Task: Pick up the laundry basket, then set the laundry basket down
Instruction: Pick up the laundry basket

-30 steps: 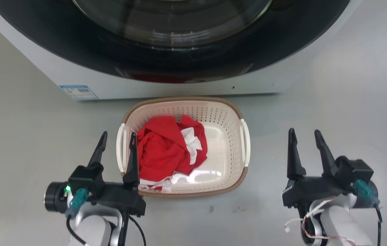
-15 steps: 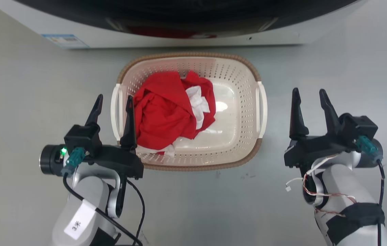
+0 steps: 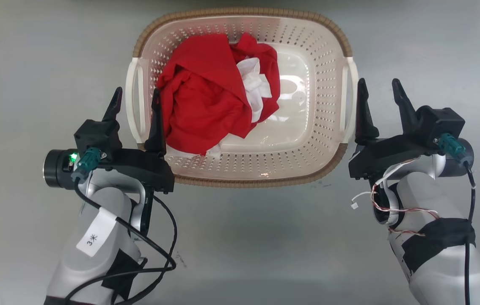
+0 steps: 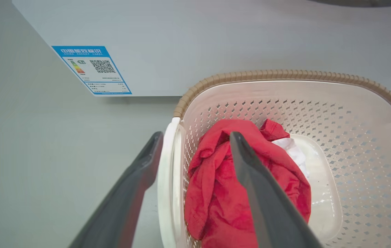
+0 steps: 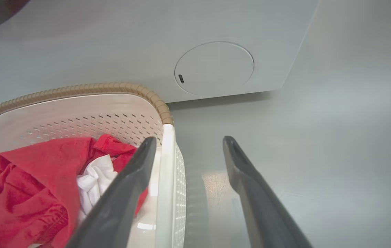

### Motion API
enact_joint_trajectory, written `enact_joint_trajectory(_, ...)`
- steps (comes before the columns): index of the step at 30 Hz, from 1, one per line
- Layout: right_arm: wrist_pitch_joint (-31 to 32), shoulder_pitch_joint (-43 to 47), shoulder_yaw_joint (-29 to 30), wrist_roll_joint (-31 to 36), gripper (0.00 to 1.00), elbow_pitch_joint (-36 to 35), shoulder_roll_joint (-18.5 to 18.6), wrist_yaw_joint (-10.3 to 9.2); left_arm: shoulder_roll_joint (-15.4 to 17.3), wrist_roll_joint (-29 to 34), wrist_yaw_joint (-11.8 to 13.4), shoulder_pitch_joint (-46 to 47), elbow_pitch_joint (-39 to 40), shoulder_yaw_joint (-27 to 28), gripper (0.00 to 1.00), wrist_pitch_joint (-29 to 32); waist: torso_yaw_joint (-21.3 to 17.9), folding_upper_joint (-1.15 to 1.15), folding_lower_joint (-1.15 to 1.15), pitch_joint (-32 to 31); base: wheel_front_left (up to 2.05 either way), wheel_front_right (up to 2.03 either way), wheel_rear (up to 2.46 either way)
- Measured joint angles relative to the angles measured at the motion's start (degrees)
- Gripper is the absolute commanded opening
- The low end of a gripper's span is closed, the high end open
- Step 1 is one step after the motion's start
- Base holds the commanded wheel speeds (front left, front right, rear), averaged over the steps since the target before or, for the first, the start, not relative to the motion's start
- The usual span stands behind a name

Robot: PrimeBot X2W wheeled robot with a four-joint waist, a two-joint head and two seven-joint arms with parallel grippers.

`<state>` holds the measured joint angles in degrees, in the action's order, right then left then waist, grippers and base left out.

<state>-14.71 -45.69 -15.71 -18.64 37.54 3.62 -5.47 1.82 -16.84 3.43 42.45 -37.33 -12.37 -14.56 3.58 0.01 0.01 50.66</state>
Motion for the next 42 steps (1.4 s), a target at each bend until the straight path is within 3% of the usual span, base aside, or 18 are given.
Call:
enact_joint_trajectory(26, 0.0, -5.9, -7.9, -8.1, 1.00, 7.7, 0.2, -1.16, -0.2, 0.0, -1.5, 8.7, -14.9, 0.1, 1.00, 0.0, 1.2, -0.01, 0.00, 4.8, 0.00, 0.00, 0.00)
enact_joint_trajectory(42, 0.0, -7.9, -12.7, -13.0, 1.00, 10.0, 0.3, -1.59, -0.3, -2.3, -3.0, 11.8, -21.7, -3.8, 1.00, 1.2, 0.7, -0.01, 0.00, 5.1, 0.00, 0.00, 0.00)
